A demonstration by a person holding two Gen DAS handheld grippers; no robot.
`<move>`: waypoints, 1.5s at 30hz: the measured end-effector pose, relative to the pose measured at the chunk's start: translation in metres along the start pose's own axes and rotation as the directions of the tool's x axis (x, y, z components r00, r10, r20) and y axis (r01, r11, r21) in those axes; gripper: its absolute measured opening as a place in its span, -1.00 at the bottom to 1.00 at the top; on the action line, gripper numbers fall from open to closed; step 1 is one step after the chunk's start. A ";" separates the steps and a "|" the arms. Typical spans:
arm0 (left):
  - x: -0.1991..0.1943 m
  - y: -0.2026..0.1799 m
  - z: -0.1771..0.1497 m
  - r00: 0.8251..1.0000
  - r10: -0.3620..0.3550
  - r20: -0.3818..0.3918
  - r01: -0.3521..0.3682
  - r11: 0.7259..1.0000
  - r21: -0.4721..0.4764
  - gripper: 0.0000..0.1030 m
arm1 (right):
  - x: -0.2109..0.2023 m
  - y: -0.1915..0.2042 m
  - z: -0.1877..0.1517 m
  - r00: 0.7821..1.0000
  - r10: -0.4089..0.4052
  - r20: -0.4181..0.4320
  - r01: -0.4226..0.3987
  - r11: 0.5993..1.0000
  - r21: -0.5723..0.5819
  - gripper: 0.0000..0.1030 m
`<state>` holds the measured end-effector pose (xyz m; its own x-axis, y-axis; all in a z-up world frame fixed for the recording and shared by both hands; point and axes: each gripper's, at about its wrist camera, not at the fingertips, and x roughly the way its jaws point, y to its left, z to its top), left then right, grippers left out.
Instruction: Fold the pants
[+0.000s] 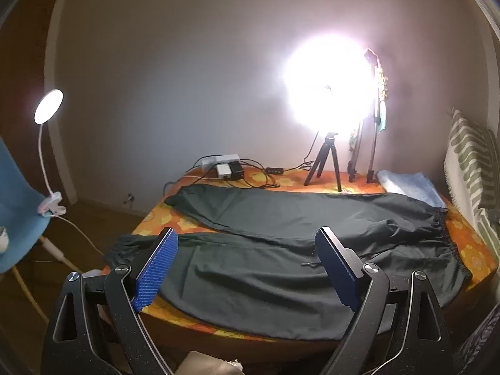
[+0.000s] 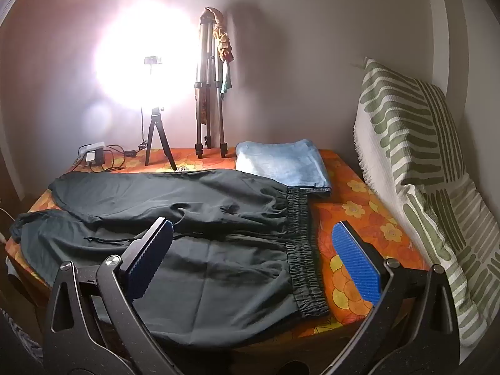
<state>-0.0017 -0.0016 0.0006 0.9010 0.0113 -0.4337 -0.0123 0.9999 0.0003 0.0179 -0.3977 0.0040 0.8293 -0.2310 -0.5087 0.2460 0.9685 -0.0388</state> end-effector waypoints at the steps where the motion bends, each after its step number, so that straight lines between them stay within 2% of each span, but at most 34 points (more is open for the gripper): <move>1: 0.000 0.000 0.000 1.000 -0.001 -0.001 0.001 1.000 -0.002 0.75 | 0.000 0.000 0.000 1.000 0.003 0.000 -0.003 1.000 0.003 1.00; 10: 0.005 0.053 -0.010 1.000 -0.007 -0.013 0.006 0.999 -0.054 0.75 | 0.003 0.006 0.002 1.000 0.016 -0.003 -0.016 1.000 0.002 1.00; 16: -0.001 0.051 -0.007 1.000 0.015 0.001 -0.015 0.999 -0.046 0.75 | 0.001 0.020 0.001 1.000 0.028 0.004 -0.028 1.000 -0.007 1.00; 29: -0.006 0.044 -0.003 0.999 0.043 -0.008 -0.043 0.998 -0.035 0.75 | -0.010 0.021 0.008 0.997 0.072 0.035 -0.071 0.997 -0.021 1.00; 45: -0.005 0.038 -0.004 0.999 0.038 -0.014 -0.038 0.999 -0.027 0.75 | -0.011 0.016 0.005 0.998 0.062 0.033 -0.061 0.998 -0.009 1.00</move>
<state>-0.0089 0.0358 -0.0010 0.8935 0.0493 -0.4464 -0.0585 0.9983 -0.0069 0.0153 -0.3802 0.0137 0.8590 -0.1739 -0.4816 0.1903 0.9816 -0.0149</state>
